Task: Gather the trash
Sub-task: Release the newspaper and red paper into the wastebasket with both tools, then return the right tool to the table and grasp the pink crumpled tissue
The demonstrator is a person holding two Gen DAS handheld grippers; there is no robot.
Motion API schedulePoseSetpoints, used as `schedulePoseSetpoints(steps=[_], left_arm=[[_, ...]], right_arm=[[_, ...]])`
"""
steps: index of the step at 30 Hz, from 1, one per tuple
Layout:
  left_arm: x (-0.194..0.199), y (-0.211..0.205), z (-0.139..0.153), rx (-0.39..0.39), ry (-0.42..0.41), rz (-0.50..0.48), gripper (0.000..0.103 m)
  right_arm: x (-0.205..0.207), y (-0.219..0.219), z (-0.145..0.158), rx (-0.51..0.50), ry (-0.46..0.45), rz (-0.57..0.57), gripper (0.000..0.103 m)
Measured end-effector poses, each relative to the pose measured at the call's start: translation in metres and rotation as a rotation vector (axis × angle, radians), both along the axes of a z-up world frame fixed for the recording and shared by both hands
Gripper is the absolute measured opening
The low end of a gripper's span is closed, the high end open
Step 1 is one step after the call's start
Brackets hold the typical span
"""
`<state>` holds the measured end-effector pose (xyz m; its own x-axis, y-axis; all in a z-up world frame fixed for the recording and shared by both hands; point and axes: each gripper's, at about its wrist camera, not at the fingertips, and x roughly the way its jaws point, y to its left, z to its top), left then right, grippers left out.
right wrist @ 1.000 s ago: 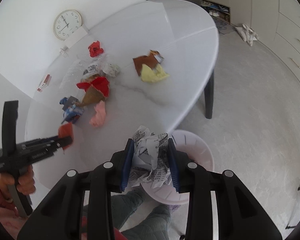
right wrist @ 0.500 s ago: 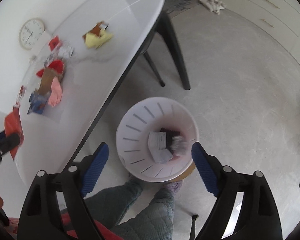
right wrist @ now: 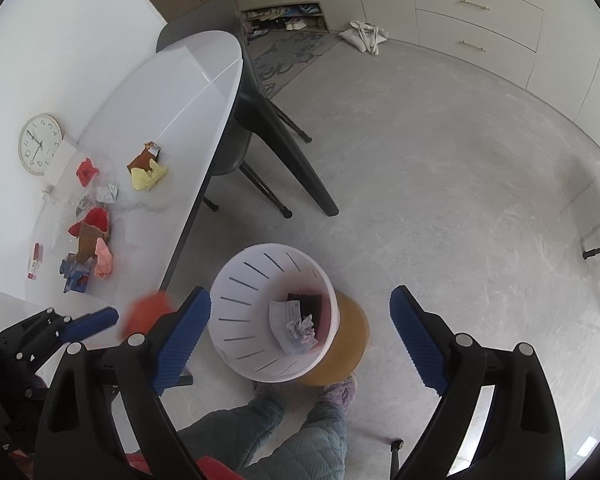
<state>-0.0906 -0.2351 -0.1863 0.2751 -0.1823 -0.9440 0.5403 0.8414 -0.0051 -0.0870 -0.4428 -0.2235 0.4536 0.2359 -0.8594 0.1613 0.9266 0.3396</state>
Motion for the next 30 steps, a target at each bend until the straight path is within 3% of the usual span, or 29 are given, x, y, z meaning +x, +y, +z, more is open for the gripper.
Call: schedulePoseSetpoints(steps=[3, 6, 17, 30], left_arm=[[0.002, 0.002, 0.002, 0.002, -0.019, 0.025, 0.082], [0.001, 0.007, 0.009, 0.011, -0.035, 0.052, 0.093], [-0.003, 0.063, 0.045, -0.036, -0.068, 0.198, 0.095], [-0.002, 0.116, 0.059, -0.039, -0.075, 0.296, 0.095]], right_arm=[[-0.002, -0.003, 0.000, 0.003, 0.002, -0.002, 0.091], [-0.002, -0.002, -0.001, 0.008, 0.006, -0.005, 0.091], [0.000, 0.018, 0.023, 0.003, -0.041, 0.032, 0.096], [0.004, 0.045, 0.036, -0.019, -0.053, 0.073, 0.096]])
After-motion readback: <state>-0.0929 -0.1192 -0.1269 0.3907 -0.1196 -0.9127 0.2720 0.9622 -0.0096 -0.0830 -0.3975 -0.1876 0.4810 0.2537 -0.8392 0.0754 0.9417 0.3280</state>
